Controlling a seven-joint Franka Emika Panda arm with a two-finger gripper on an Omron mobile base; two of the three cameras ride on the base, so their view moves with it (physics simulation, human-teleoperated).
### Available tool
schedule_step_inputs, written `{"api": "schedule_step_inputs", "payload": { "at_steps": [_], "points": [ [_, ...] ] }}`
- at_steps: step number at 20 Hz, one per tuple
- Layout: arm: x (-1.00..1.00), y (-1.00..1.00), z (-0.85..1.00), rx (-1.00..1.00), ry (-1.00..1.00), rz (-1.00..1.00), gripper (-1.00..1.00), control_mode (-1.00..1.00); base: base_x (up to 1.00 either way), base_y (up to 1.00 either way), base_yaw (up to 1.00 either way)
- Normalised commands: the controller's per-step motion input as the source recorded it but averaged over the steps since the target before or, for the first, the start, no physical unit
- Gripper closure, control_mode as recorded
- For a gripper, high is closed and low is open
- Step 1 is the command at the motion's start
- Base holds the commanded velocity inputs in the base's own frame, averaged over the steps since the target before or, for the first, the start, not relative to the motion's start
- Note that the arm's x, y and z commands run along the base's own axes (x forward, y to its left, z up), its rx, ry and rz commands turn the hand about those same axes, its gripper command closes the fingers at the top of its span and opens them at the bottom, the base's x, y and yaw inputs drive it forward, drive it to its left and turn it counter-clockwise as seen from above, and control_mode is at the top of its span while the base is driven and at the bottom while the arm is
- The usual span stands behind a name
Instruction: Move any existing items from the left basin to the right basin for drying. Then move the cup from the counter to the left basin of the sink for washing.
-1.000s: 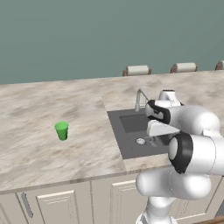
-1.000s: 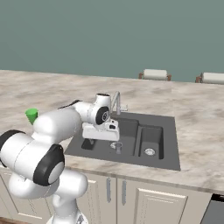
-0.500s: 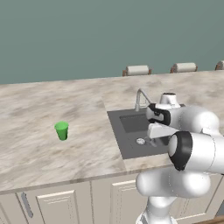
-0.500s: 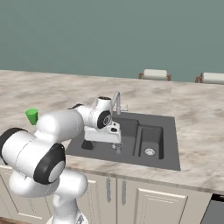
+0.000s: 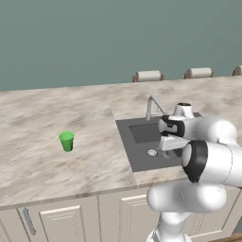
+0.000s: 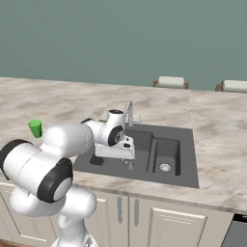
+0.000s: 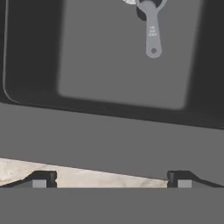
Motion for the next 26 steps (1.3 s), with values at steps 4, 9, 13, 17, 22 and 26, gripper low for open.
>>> {"api": "schedule_step_inputs", "payload": {
  "at_steps": [4, 9, 13, 17, 22, 26],
  "points": [
    [0.23, -0.07, -0.10, 0.00, 0.00, 0.00, -1.00, -1.00, 0.00, 0.00, 0.00],
    [0.28, -0.04, -0.13, 0.00, 0.00, 0.00, -1.00, -1.00, 0.00, 0.00, 0.00],
    [0.21, -0.04, -0.13, 0.00, 0.00, 0.00, -1.00, -1.00, 0.00, 0.00, 0.00],
    [0.12, -0.02, -0.21, 0.00, -0.01, 0.00, -1.00, -1.00, 0.00, 0.00, 0.00],
    [0.01, -0.02, -0.30, 0.00, -0.02, 0.00, -1.00, -1.00, 0.00, 0.00, 0.00],
    [0.02, 0.00, -0.16, 0.00, -0.01, 0.00, -1.00, -1.00, 0.00, 0.00, 0.00]
  ]
}}
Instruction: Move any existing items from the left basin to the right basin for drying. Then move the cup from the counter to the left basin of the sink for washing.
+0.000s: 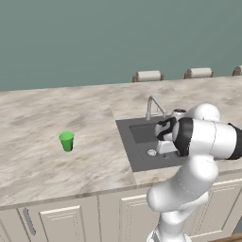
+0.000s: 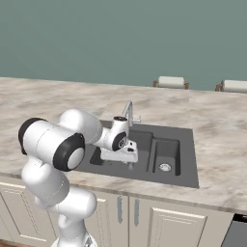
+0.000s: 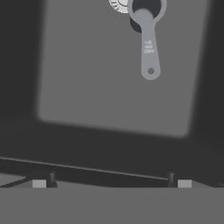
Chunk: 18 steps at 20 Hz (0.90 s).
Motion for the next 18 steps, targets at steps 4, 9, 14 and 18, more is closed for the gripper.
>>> {"api": "schedule_step_inputs", "payload": {
  "at_steps": [4, 9, 14, 18],
  "points": [
    [0.03, 0.00, -0.13, 0.00, 0.00, 0.00, -1.00, -1.00, 0.00, 0.00, 0.00],
    [0.05, -0.01, -0.13, 0.00, -0.01, 0.00, -1.00, -1.00, 0.00, 0.00, 0.00],
    [0.09, -0.03, -0.13, 0.00, -0.03, 0.00, -1.00, -1.00, 0.00, 0.00, 0.00],
    [0.15, 0.00, -0.15, 0.00, -0.03, 0.01, -1.00, -1.00, 0.00, 0.00, 0.00]
  ]
}}
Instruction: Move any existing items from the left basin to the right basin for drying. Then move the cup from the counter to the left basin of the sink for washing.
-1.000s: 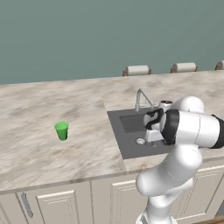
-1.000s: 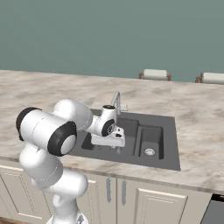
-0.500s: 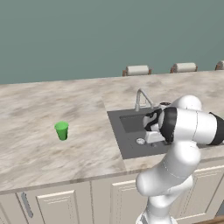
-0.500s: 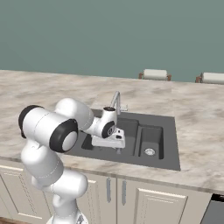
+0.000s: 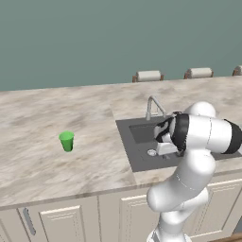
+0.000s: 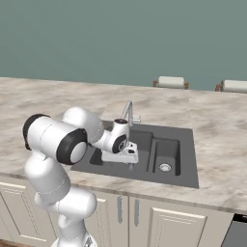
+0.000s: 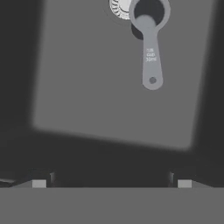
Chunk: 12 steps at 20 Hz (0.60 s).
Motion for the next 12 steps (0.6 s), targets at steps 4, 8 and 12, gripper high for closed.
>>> {"api": "schedule_step_inputs", "payload": {
  "at_steps": [4, 8, 12],
  "points": [
    [0.12, -0.03, -0.23, 0.00, -0.01, 0.01, -1.00, -1.00, 0.00, 0.00, 0.00],
    [0.09, -0.08, -0.26, 0.00, -0.02, 0.01, -1.00, -1.00, 0.00, 0.00, 0.00],
    [0.10, -0.08, -0.18, 0.00, -0.06, 0.02, -1.00, -1.00, 0.00, 0.00, 0.00]
  ]
}}
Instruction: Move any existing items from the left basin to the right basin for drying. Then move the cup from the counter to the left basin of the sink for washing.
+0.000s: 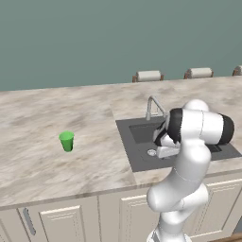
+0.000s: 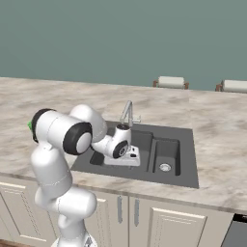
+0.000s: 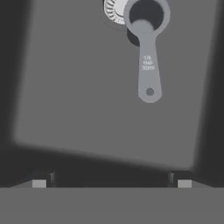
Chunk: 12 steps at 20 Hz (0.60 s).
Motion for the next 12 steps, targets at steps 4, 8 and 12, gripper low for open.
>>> {"api": "schedule_step_inputs", "payload": {
  "at_steps": [4, 8, 12],
  "points": [
    [0.17, -0.05, -0.13, 0.00, -0.07, 0.02, -1.00, -1.00, 0.00, 0.00, 0.00],
    [0.21, 0.00, -0.13, 0.03, -0.04, 0.03, -1.00, -1.00, 0.00, 0.00, 0.00],
    [0.23, -0.03, -0.12, 0.04, -0.01, 0.03, -1.00, -1.00, 0.00, 0.00, 0.00]
  ]
}}
